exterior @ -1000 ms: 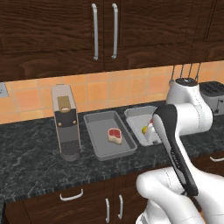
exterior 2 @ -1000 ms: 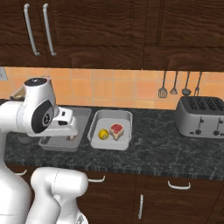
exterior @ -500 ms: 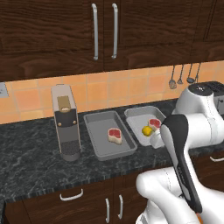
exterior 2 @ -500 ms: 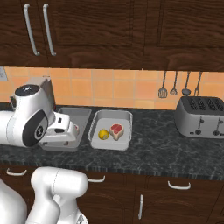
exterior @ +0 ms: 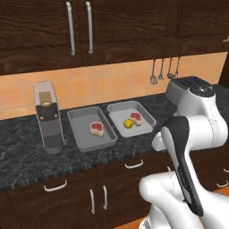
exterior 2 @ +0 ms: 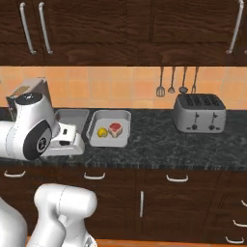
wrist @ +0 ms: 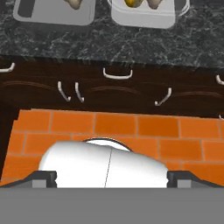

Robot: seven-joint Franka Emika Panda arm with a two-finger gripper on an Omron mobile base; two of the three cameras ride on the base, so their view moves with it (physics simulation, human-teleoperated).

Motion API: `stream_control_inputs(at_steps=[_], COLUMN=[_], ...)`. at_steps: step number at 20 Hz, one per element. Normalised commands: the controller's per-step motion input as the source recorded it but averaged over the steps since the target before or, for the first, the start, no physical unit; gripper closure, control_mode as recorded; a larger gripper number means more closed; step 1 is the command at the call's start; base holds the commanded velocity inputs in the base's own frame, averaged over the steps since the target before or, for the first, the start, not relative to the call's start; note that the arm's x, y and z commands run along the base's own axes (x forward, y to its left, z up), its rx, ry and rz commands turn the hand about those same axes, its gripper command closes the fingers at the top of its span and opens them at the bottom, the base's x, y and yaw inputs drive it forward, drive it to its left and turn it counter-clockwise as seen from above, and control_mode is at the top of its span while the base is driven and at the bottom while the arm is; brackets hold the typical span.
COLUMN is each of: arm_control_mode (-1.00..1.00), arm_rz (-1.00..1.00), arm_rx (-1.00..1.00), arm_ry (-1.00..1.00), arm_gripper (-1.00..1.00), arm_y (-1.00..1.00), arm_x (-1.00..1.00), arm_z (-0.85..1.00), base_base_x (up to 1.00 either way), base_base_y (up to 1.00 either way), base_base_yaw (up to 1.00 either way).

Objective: Place one lemon and one steak in each tupperware on the nearby counter, to pack two identical lunches.

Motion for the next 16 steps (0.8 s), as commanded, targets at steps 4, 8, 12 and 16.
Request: stream_control_inputs(at_steps=[4, 8, 12, 16], arm_control_mode=[1.0, 1.0, 1.0, 1.0], arm_rz=[0.0, 0.0, 0.0, 0.0], arm_rx=[0.0, 0.0, 0.0, 0.0], arm_ry=[0.0, 0.0, 0.0, 0.0], arm_gripper=[-1.0, -1.0, -1.0, -1.0], arm_y=[0.0, 0.0, 0.0, 0.0], arm_x=[0.0, 0.0, 0.0, 0.0], arm_z=[0.0, 0.0, 0.0, 0.0], base_base_x=[-0.89, -0.31, 0.45, 0.37], base_base_y=[-0.89, -1.0, -1.0, -0.98], base_base_yaw=[-0.34, -0.46, -0.12, 0.18])
